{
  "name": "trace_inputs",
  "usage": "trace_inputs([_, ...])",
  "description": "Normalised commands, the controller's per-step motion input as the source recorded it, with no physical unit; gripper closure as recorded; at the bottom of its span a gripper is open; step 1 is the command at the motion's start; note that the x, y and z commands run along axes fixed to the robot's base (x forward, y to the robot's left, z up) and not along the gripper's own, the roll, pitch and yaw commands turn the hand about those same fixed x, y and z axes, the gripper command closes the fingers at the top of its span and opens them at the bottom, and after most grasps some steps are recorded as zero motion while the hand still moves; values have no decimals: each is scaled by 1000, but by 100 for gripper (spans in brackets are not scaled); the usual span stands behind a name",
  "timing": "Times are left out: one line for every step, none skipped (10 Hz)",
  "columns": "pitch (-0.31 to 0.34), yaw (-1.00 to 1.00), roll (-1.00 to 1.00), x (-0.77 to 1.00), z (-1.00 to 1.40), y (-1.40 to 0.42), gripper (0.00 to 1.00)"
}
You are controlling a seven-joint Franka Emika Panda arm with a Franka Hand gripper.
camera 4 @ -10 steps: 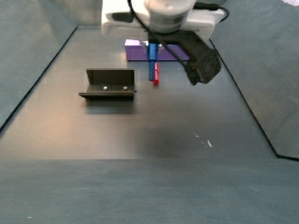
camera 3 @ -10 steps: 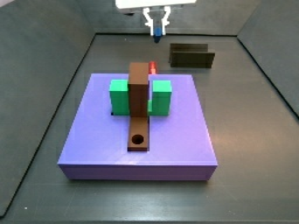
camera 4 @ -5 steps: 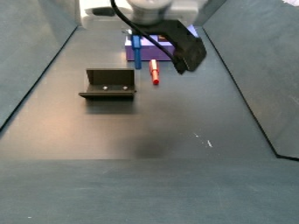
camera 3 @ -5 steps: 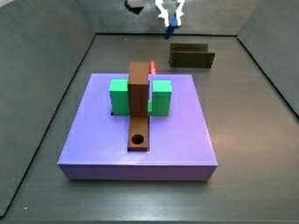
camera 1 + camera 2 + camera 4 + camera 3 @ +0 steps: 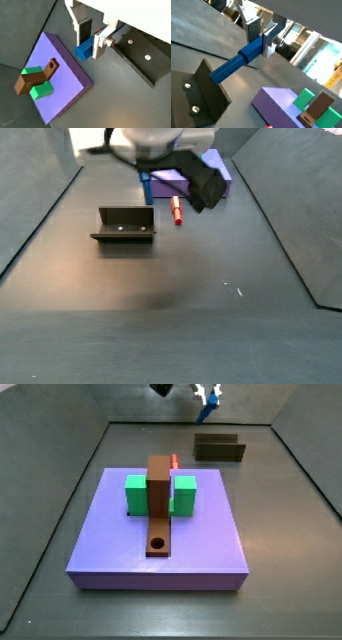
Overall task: Pick up the blue object. Move up. Place the blue object on the fixture. Regrasp the blue object. Move to above the board. Insert the blue object.
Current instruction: Place the blue object on the fixture.
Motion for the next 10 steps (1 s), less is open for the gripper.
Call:
trace_inputs([-80,-311,-420,831,0,226,100])
trace_inputs([-129,-346,0,671,-66,0,100])
trace_inputs([-163,-366,229,751,-74,-51,100])
trace_inputs([-126,-383,554,531,-169,-83,100])
trace_inputs([-97,-369,446,366,-326,0,100])
trace_inputs([-109,-326,411,163,-351,11,100])
trace_inputs([0,-177,63,0,-349,149,100])
trace_inputs([0,-94,-69,0,-314,171,100])
trace_inputs([0,-166,-23,0,-266,91,100])
trace_inputs([0,-220,0,0,-323,63,100])
